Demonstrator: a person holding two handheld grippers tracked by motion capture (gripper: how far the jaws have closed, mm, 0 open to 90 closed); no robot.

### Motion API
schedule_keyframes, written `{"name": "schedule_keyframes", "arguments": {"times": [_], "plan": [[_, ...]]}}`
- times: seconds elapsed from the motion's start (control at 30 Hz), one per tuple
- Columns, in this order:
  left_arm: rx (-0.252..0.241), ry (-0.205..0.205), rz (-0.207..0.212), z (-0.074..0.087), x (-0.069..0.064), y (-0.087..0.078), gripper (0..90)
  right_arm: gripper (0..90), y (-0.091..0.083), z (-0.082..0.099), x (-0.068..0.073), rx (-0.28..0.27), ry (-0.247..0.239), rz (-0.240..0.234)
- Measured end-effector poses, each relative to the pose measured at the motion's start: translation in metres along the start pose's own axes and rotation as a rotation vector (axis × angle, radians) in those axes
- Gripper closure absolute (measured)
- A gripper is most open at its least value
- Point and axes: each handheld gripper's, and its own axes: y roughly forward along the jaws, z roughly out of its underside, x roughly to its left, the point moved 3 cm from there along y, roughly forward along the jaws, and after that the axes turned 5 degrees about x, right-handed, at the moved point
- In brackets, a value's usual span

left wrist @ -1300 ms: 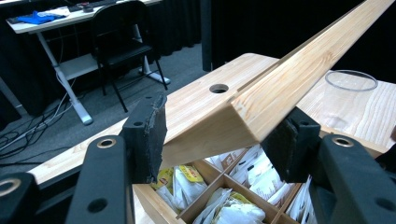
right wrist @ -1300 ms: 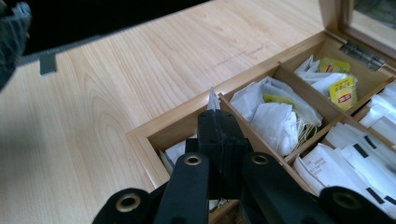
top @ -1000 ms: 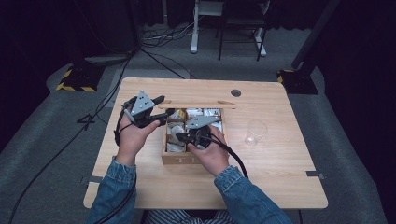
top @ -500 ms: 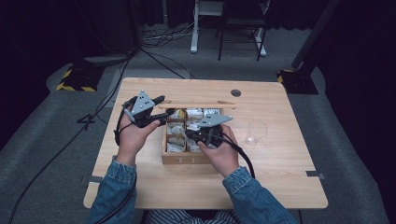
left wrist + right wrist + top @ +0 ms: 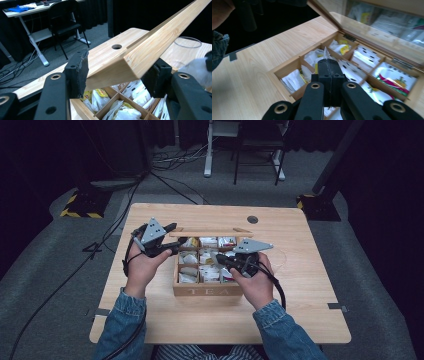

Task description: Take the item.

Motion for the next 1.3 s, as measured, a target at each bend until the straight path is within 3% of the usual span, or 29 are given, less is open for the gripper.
{"name": "schedule_keyframes", "arguments": {"times": [0.7,1.3], "plan": [[0.001,-0.001,0.001,0.000,0.000,0.001,43.3,90.0,-0.049,0.020,-0.044,-0.042,0.102,0.128],[0.003,0.000,0.002,0.000,0.000,0.001,43.1,90.0,-0.071,0.035,-0.085,-0.056,0.178,0.243]]}}
